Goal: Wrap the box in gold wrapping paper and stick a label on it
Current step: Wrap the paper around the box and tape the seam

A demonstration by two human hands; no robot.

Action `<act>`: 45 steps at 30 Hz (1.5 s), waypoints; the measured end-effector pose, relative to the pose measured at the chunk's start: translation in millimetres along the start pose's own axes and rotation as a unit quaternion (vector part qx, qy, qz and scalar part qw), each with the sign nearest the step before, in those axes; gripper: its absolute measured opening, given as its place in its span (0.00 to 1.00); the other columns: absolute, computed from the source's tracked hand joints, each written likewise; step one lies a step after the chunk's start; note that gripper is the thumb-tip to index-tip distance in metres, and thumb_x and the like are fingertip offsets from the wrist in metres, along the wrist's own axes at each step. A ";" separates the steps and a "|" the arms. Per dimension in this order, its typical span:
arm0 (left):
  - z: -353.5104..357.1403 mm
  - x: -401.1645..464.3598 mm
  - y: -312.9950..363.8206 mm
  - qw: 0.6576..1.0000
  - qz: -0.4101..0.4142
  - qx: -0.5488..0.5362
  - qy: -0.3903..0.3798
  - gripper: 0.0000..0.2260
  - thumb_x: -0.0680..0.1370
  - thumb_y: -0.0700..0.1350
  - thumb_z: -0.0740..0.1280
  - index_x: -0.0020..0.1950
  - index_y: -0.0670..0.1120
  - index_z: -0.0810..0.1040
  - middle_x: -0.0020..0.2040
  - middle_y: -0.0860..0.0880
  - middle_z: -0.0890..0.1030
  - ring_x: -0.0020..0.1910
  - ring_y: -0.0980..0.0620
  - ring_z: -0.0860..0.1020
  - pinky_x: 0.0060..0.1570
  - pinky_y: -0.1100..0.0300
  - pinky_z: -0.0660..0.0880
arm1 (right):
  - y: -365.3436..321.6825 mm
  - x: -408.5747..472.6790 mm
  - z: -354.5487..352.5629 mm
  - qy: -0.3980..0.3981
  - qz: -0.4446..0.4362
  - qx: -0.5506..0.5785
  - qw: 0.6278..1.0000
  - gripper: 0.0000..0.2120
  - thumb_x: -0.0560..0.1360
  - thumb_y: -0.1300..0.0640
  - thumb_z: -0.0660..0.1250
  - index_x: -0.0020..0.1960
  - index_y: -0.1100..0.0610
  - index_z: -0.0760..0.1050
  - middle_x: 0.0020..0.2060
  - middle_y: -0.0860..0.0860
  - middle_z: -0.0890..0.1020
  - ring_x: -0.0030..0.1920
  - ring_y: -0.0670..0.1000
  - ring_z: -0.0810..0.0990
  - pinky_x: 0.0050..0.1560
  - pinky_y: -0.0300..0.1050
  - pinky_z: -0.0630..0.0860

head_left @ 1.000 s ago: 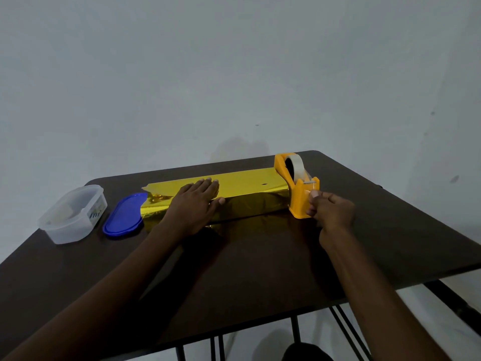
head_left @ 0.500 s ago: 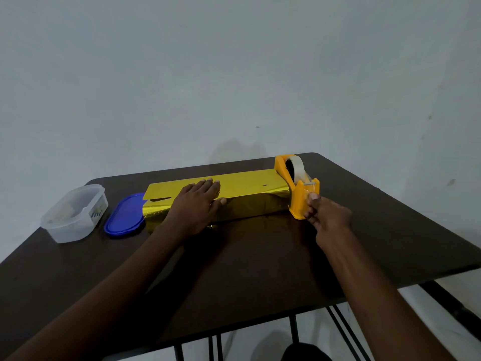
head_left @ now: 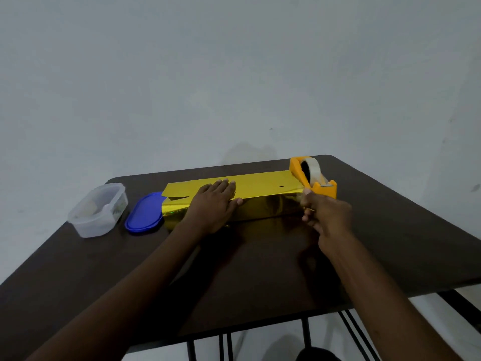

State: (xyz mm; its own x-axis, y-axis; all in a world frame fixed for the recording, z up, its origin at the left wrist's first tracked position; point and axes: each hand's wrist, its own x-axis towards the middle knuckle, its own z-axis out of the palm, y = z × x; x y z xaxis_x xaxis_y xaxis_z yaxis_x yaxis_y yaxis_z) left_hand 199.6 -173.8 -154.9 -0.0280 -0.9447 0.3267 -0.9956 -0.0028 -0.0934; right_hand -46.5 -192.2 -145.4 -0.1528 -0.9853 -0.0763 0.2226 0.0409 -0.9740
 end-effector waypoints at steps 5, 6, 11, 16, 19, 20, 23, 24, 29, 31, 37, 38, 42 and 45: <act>-2.7 -1.6 -0.4 1.000 -0.004 0.005 -0.002 0.28 0.83 0.59 0.47 0.79 0.46 0.57 0.79 0.45 0.59 0.78 0.48 0.56 0.75 0.51 0.53 | -34.0 -4.2 54.5 -0.084 -0.022 -0.056 0.995 0.06 0.72 0.61 0.74 0.40 0.62 0.79 0.35 0.55 0.83 0.27 0.48 0.73 0.32 0.43 0.73; -2.2 -1.9 -1.5 1.000 -0.005 0.005 -0.002 0.28 0.83 0.59 0.47 0.79 0.46 0.57 0.78 0.45 0.60 0.78 0.48 0.56 0.74 0.51 0.54 | -36.8 -1.1 66.9 -0.103 -0.018 -0.081 0.991 0.05 0.72 0.61 0.74 0.42 0.63 0.80 0.35 0.55 0.83 0.26 0.47 0.72 0.29 0.40 0.72; 0.9 -0.7 -4.3 1.000 -0.004 0.010 0.008 0.28 0.83 0.60 0.48 0.78 0.46 0.59 0.78 0.44 0.62 0.77 0.47 0.58 0.74 0.50 0.56 | -44.2 13.3 111.1 -0.178 0.021 -0.195 0.964 0.01 0.74 0.66 0.69 0.44 0.64 0.79 0.38 0.56 0.83 0.26 0.45 0.71 0.22 0.34 0.67; 3.5 1.2 -6.4 1.000 -0.004 0.009 0.013 0.28 0.83 0.60 0.48 0.78 0.46 0.60 0.77 0.44 0.62 0.77 0.46 0.59 0.73 0.50 0.56 | -44.9 22.6 128.9 -0.209 0.034 -0.284 0.935 0.03 0.75 0.70 0.67 0.42 0.66 0.76 0.34 0.57 0.80 0.14 0.43 0.70 0.18 0.30 0.66; 4.7 1.6 -7.2 1.000 -0.001 0.013 0.019 0.27 0.83 0.59 0.49 0.77 0.45 0.60 0.77 0.43 0.63 0.77 0.46 0.59 0.73 0.49 0.57 | -45.6 25.5 134.2 -0.240 0.054 -0.325 0.913 0.06 0.77 0.69 0.63 0.42 0.65 0.75 0.33 0.56 0.77 0.13 0.42 0.68 0.17 0.29 0.64; 4.6 1.5 -7.3 1.000 0.001 0.012 0.021 0.27 0.83 0.59 0.49 0.77 0.45 0.61 0.77 0.43 0.63 0.77 0.46 0.59 0.73 0.49 0.57 | -45.0 27.3 136.2 -0.248 0.061 -0.337 0.906 0.07 0.78 0.69 0.63 0.42 0.65 0.75 0.33 0.56 0.77 0.13 0.42 0.67 0.17 0.29 0.63; 4.8 1.4 -7.8 1.000 0.002 0.010 0.027 0.27 0.83 0.59 0.49 0.77 0.45 0.61 0.77 0.43 0.64 0.77 0.46 0.60 0.73 0.49 0.57 | -43.4 32.7 140.3 -0.254 0.070 -0.359 0.895 0.06 0.79 0.68 0.61 0.43 0.64 0.74 0.34 0.56 0.76 0.13 0.42 0.68 0.17 0.30 0.63; 5.6 1.2 -7.7 1.000 0.002 0.011 0.028 0.27 0.83 0.59 0.49 0.76 0.45 0.62 0.76 0.43 0.64 0.77 0.46 0.60 0.73 0.49 0.57 | -41.9 34.6 141.9 -0.254 0.070 -0.365 0.893 0.06 0.79 0.68 0.61 0.44 0.64 0.74 0.33 0.56 0.76 0.13 0.42 0.68 0.17 0.30 0.63; 7.5 1.6 -7.5 0.999 0.001 0.014 0.036 0.26 0.83 0.59 0.50 0.76 0.45 0.62 0.76 0.44 0.65 0.76 0.46 0.60 0.73 0.49 0.58 | -37.5 39.9 145.7 -0.243 0.078 -0.391 0.884 0.07 0.79 0.67 0.62 0.41 0.64 0.74 0.32 0.56 0.75 0.13 0.43 0.68 0.15 0.30 0.64; 7.0 2.0 -7.5 0.999 0.001 0.012 0.036 0.27 0.83 0.59 0.50 0.76 0.45 0.61 0.76 0.44 0.64 0.77 0.46 0.60 0.73 0.49 0.57 | -36.5 42.8 147.7 -0.239 0.080 -0.404 0.879 0.07 0.79 0.67 0.63 0.41 0.65 0.74 0.31 0.55 0.74 0.16 0.44 0.70 0.16 0.31 0.65; 7.7 1.5 -8.5 0.999 0.004 0.012 0.034 0.26 0.83 0.59 0.49 0.76 0.45 0.62 0.76 0.44 0.64 0.76 0.46 0.60 0.73 0.49 0.57 | -32.0 47.7 158.9 -0.219 0.075 -0.496 0.837 0.05 0.76 0.65 0.65 0.42 0.64 0.76 0.27 0.54 0.76 0.26 0.46 0.70 0.28 0.36 0.65; 8.2 1.9 -8.9 0.999 0.005 0.015 0.034 0.26 0.83 0.59 0.49 0.75 0.46 0.62 0.76 0.44 0.65 0.76 0.46 0.60 0.73 0.49 0.58 | -31.6 48.2 160.6 -0.219 0.075 -0.518 0.823 0.07 0.76 0.64 0.65 0.39 0.63 0.76 0.28 0.53 0.76 0.26 0.46 0.69 0.29 0.37 0.65; 9.4 2.9 -9.8 1.000 0.002 0.014 0.028 0.26 0.83 0.59 0.49 0.76 0.46 0.62 0.76 0.44 0.64 0.76 0.46 0.60 0.72 0.49 0.58 | -31.6 46.2 165.6 -0.221 0.062 -0.588 0.776 0.10 0.75 0.62 0.65 0.35 0.61 0.74 0.25 0.52 0.76 0.25 0.47 0.68 0.36 0.40 0.68; 8.6 2.2 -9.7 0.999 0.002 0.015 0.029 0.26 0.83 0.59 0.49 0.77 0.46 0.61 0.77 0.44 0.64 0.77 0.46 0.59 0.73 0.49 0.57 | -37.4 37.8 165.5 -0.226 0.036 -0.620 0.750 0.09 0.76 0.60 0.64 0.38 0.61 0.74 0.20 0.52 0.75 0.26 0.48 0.69 0.46 0.43 0.68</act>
State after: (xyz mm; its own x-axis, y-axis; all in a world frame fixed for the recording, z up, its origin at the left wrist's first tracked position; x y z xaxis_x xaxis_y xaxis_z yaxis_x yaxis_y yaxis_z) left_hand 210.0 -178.7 -161.4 -0.0383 -0.9239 0.3807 -0.9924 -0.0094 -0.1228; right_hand 98.8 -258.4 -76.6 0.2213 -0.9171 -0.3315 -0.8957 -0.0568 -0.4409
